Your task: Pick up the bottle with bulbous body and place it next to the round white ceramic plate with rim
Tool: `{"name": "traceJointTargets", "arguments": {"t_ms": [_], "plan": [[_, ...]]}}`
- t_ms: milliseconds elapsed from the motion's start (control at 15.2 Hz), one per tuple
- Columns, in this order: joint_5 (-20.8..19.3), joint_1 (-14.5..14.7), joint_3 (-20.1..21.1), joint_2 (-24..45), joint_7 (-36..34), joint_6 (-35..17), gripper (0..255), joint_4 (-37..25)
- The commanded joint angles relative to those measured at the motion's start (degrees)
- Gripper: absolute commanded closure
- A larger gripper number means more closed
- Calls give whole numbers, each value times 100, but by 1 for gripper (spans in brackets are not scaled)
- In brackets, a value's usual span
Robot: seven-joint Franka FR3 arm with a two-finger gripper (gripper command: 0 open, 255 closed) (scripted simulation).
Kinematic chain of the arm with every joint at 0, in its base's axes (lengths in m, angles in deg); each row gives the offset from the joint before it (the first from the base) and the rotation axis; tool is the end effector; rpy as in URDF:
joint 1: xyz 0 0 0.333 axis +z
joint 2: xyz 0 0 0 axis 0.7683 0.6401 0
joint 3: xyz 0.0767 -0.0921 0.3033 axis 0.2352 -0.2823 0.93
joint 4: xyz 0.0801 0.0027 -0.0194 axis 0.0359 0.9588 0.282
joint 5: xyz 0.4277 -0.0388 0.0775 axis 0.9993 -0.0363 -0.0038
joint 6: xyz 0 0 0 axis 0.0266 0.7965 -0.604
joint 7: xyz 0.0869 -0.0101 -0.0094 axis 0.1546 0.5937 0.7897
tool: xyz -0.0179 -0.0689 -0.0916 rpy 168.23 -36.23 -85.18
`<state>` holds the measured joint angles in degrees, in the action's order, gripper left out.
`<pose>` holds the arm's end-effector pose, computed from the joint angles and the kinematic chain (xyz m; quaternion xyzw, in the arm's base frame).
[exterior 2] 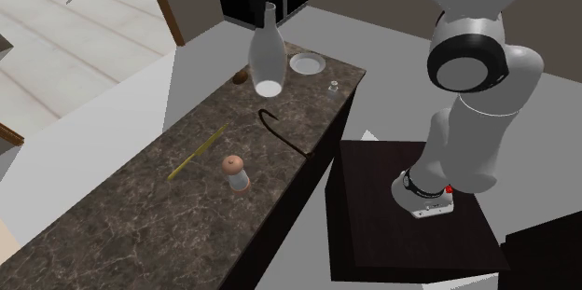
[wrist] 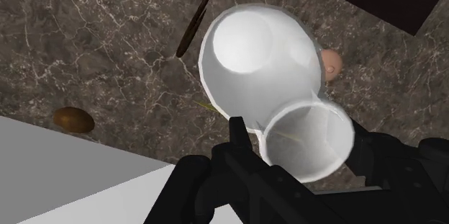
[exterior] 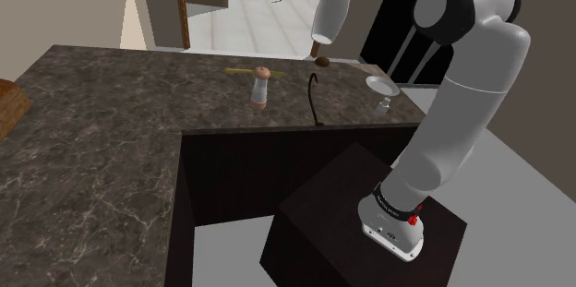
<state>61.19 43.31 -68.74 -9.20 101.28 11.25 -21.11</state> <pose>0.5678 -0.2126 0.7716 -0.9977 0.0475 -0.0471 0.0121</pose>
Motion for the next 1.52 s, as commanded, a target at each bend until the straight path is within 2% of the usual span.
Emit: {"name": "traceJointTargets", "arguments": {"t_ms": [0, 528, 990, 1188, 1320, 1386, 1452], "plan": [[3, -164, -98, -118, 280, -42, 255, 175], [107, -872, -522, -263, 1381, -5, 255, 375], [461, -1707, -944, 135, 2424, 277, 255, -158], [734, -2217, -1085, 501, 2867, 515, 255, -679], [987, -2663, -1139, 855, 3140, 757, 255, -1222], [1160, -2950, -1148, 1101, 3258, 936, 255, -1626], [1403, -3362, -1093, 1470, 3330, 1222, 255, -2280]]}}
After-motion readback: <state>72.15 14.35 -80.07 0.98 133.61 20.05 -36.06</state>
